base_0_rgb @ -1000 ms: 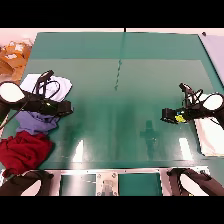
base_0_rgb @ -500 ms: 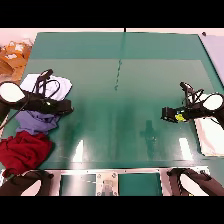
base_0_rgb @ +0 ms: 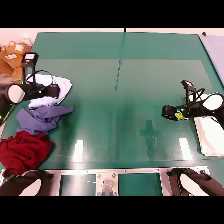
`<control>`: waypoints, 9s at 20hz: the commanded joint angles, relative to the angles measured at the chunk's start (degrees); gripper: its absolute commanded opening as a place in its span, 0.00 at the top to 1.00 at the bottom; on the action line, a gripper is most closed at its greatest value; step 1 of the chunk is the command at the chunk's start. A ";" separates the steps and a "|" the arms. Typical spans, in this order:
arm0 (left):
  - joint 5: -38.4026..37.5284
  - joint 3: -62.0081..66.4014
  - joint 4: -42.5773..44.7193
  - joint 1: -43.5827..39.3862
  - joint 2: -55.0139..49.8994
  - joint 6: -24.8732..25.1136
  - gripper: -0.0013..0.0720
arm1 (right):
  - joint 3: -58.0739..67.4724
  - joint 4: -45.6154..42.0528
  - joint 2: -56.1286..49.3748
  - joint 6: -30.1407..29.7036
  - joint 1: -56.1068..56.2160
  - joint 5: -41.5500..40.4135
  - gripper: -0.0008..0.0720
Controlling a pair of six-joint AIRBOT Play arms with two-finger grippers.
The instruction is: Fold the shirts.
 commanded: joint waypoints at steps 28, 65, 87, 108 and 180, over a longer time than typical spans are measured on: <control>-23.19 44.63 -24.26 -24.52 -16.26 4.87 0.96 | 0.04 0.04 0.02 0.02 0.02 -0.37 0.97; -1.62 39.50 -53.55 -8.50 -53.33 15.26 0.41 | -13.81 17.57 -6.36 -4.92 5.44 -19.56 0.97; -45.57 41.92 -25.20 -6.95 -43.67 12.00 0.71 | 14.45 9.79 -26.49 -7.82 -6.05 -16.72 0.62; -35.58 44.92 -51.17 1.49 -58.05 25.70 0.76 | 0.98 25.70 -24.24 -9.01 2.10 -8.90 0.73; -23.93 -8.11 -33.33 2.51 -9.40 9.11 0.32 | 0.00 22.36 -22.08 -7.52 10.05 -10.49 0.68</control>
